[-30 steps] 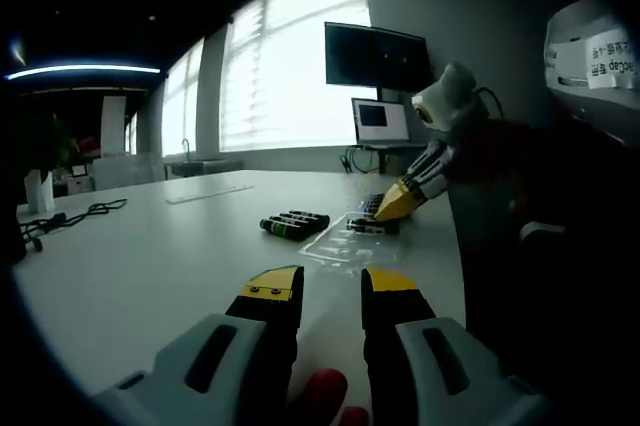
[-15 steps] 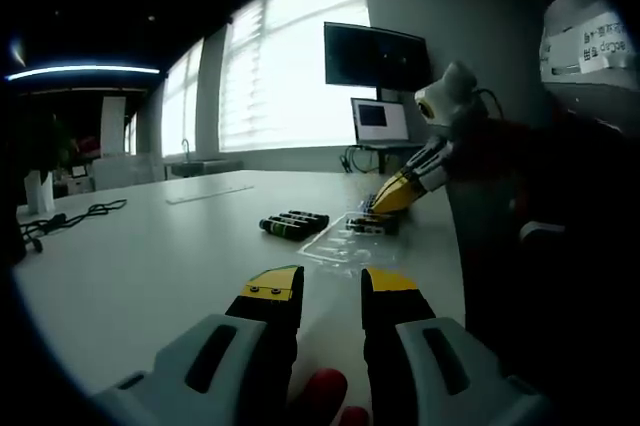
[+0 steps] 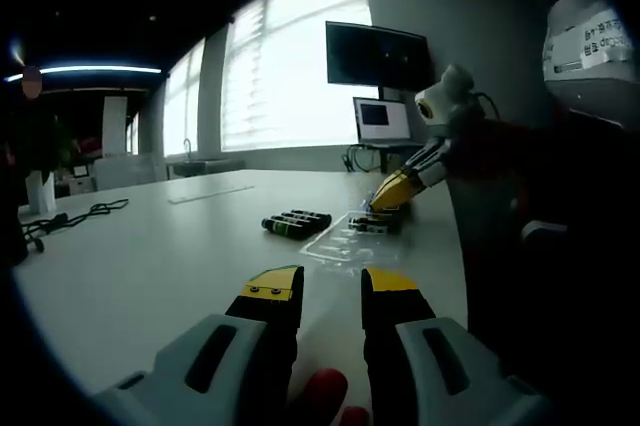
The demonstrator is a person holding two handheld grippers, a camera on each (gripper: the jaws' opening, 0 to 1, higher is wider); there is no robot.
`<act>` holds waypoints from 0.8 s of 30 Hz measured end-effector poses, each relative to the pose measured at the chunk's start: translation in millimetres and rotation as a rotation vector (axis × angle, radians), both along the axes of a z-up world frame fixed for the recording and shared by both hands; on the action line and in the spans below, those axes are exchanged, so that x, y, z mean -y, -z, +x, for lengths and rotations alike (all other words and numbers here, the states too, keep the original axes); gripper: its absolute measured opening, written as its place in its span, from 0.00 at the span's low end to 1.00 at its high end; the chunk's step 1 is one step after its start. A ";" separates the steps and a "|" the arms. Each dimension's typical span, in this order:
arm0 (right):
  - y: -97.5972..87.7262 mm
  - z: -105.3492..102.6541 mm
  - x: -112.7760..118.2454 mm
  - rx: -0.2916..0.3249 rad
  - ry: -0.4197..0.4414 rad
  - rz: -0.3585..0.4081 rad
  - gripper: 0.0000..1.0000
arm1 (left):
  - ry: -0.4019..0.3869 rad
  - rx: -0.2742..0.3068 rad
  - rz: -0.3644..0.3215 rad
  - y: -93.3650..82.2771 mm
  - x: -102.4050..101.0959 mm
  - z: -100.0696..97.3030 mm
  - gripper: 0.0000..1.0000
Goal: Grip medicine bottles put into box
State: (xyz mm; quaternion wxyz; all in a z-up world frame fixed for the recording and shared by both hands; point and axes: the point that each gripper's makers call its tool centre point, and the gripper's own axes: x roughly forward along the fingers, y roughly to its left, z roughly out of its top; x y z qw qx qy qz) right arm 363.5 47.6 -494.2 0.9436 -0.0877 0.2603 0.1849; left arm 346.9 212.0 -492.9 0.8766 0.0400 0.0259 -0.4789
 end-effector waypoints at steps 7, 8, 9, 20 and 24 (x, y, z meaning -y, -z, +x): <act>-1.0 2.5 -1.7 0.000 -0.012 -0.004 0.01 | -0.003 -0.001 0.002 0.3 -0.5 0.4 0.17; -1.4 3.6 -2.2 0.002 -0.014 -0.006 0.01 | -0.002 -0.001 0.001 0.2 -0.5 0.2 0.17; -1.7 4.3 -2.4 0.004 -0.014 -0.007 0.01 | -0.002 0.000 0.001 0.1 -0.6 0.2 0.17; -9.2 18.7 -1.8 0.047 -0.027 -0.041 0.01 | 0.002 0.000 -0.002 -0.4 -0.6 -0.4 0.17; -14.8 26.1 0.6 0.075 -0.032 -0.042 0.01 | 0.002 0.000 -0.002 -0.4 -0.3 -0.6 0.17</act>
